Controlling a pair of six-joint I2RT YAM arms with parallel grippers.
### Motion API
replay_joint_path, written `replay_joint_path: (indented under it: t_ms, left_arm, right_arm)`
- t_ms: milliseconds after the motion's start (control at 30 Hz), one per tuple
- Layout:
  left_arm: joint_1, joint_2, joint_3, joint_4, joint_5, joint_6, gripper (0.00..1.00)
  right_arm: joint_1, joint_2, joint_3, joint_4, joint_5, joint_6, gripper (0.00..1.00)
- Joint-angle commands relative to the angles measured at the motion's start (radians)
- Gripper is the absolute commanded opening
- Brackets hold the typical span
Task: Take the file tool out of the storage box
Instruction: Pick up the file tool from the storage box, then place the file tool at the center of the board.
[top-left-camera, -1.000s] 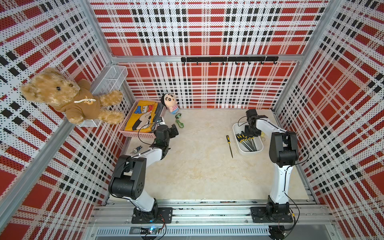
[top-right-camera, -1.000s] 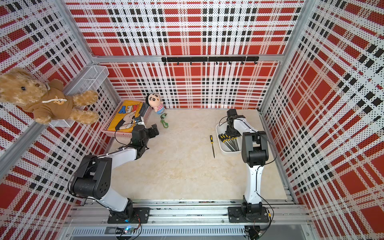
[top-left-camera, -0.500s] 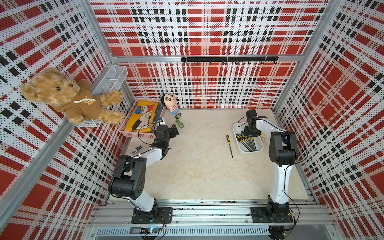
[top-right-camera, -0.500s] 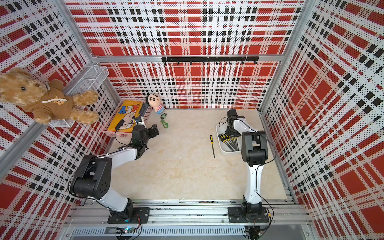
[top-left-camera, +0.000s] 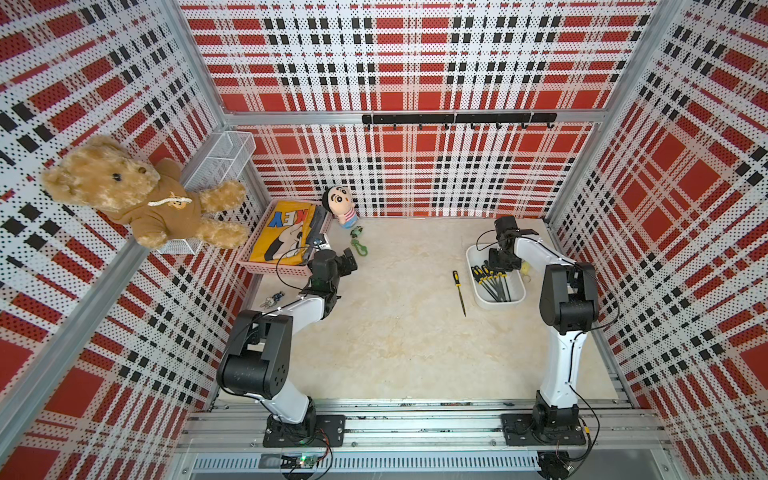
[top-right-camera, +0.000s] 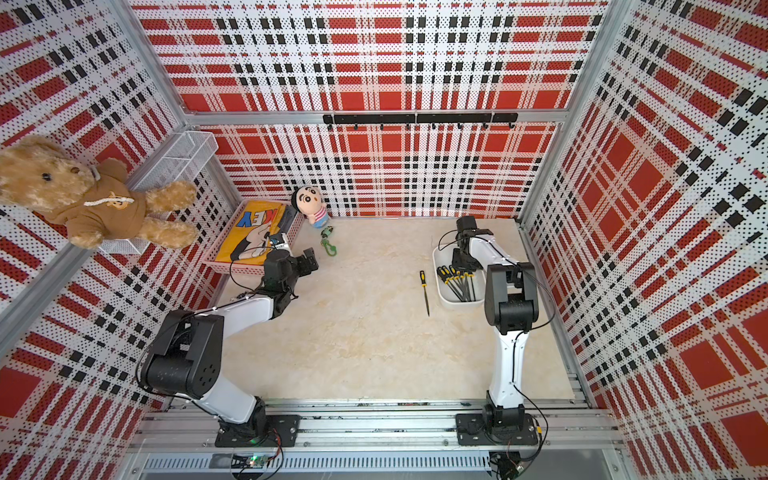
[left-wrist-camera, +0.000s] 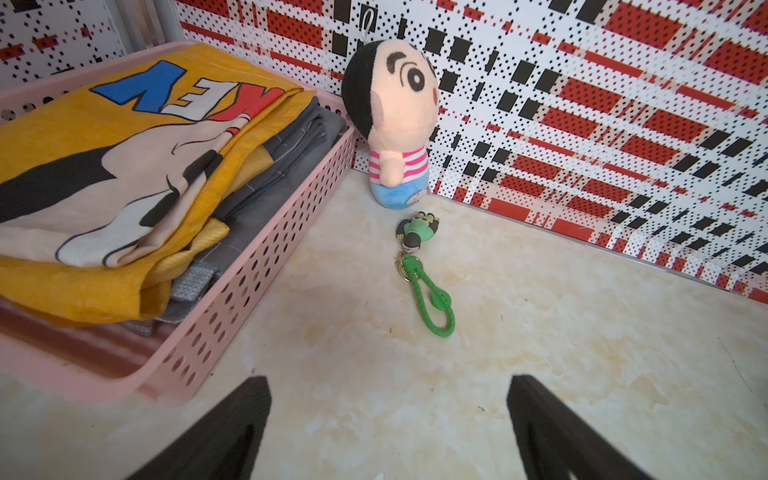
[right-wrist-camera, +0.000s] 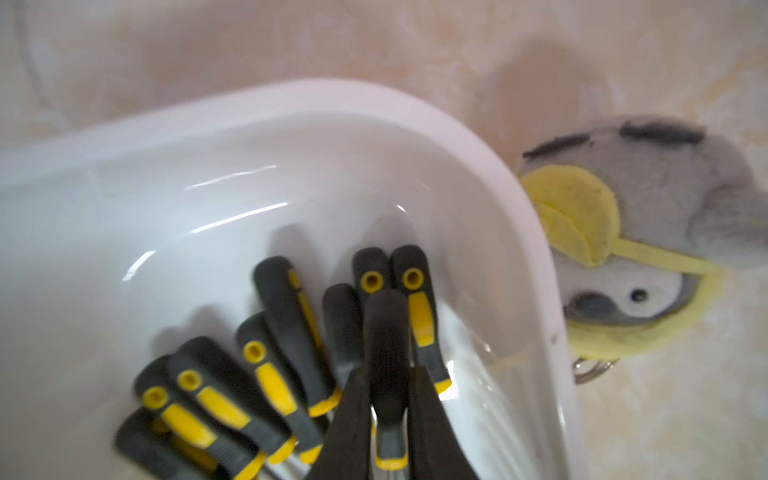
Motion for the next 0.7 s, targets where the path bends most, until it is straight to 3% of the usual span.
replay_joint_path:
  t_ms: [0,200,400,500,667]
  left_arm:
    - [-0.010,0.006,0.027,-0.008,0.007,0.005,0.96]
    - [-0.016,0.004,0.029,-0.010,0.009,-0.004,0.96]
    - [-0.017,0.004,0.031,-0.012,0.010,-0.003,0.96]
    - [-0.018,0.004,0.030,-0.013,0.007,-0.004,0.96]
    - [-0.018,-0.001,0.021,-0.015,0.002,-0.004,0.96]
  right_arm:
    - [0.015,-0.128,0.073,0.006,-0.172,-0.051,0.03]
    - [0.061,-0.178,0.108,0.001,-0.418,-0.105,0.04]
    - [0.147,-0.116,0.106,-0.008,-0.587,-0.123,0.06]
    - [0.204,-0.078,0.056,0.051,-0.625,-0.089,0.06]
    - [0.269,-0.015,0.005,0.136,-0.559,0.001,0.06]
